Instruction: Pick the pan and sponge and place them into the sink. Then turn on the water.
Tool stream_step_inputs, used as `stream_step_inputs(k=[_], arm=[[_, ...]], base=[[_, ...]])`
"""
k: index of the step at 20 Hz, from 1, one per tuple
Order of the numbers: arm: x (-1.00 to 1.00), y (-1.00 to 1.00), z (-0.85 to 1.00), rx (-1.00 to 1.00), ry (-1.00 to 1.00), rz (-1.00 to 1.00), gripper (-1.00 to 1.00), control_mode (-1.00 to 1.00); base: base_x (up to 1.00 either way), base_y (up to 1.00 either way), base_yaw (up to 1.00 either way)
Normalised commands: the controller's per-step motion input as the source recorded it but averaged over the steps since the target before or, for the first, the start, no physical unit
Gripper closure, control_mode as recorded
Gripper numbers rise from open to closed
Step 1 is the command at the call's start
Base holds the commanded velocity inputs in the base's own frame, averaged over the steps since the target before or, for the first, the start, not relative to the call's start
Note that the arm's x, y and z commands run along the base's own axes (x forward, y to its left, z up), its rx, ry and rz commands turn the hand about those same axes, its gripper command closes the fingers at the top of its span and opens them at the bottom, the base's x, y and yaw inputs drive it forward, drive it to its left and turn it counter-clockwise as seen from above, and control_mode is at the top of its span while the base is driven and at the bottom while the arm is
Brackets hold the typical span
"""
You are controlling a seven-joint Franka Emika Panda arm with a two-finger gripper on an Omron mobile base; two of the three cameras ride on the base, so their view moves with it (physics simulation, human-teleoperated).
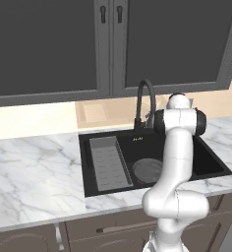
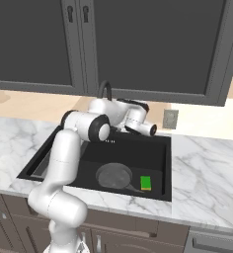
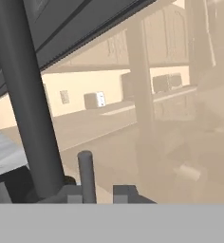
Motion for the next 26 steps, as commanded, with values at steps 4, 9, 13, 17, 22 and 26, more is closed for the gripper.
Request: stream_step_inputs(k=[4,9,13,17,22,26], arm=[[-0.13,-0.64,-0.26,0.06,0.0,-0.05,1.0,-1.0],[-0.1,-0.66,-0.31,0.06,0.0,-0.05,1.0,-1.0],[-0.11,-0.67,-0.33,0.05,0.0,-0.05,1.0,-1.0],[-0.09,-0.62,-0.35,0.04,0.0,-0.05,1.0,-1.0],[-0.09,-0.55,-0.33,0.03,0.0,-0.04,1.0,-1.0],[-0.11,-0.51,-0.3,0.02,0.0,-0.03,1.0,-1.0]], base=[[0.0,0.0,0.0],[0.0,0.0,0.0],[0.0,0.0,0.0],[0.0,0.0,0.0],[0.0,0.0,0.0],[0.0,0.0,0.0]])
